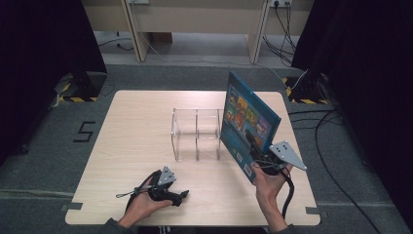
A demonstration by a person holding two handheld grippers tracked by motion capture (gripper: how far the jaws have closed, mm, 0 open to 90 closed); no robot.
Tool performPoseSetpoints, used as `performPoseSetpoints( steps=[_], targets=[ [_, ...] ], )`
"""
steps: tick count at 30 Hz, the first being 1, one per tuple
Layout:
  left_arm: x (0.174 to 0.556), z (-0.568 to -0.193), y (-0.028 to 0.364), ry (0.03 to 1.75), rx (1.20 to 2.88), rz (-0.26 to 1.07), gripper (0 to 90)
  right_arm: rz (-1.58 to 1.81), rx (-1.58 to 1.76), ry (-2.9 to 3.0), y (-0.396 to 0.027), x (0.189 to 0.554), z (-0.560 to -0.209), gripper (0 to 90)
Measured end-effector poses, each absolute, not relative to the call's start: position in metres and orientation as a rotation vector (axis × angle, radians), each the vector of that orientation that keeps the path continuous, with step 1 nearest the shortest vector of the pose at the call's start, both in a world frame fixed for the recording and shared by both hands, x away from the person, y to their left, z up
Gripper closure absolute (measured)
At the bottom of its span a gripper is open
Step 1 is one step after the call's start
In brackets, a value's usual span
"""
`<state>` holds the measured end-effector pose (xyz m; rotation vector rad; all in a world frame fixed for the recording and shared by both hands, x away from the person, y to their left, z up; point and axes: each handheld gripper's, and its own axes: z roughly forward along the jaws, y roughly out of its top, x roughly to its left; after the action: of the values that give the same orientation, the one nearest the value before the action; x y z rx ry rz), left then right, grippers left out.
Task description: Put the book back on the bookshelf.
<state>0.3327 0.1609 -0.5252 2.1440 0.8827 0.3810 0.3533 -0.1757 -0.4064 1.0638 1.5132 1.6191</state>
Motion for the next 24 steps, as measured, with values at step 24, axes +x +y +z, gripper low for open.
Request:
performPoseSetpoints(
  steps=[24],
  targets=[
    [0.332, -0.525, 0.161, 0.879, 2.146, 0.380, 11.7, 1.533, 1.093, 1.464, -0.156, 0.382, -0.421, 81.8]
  ],
)
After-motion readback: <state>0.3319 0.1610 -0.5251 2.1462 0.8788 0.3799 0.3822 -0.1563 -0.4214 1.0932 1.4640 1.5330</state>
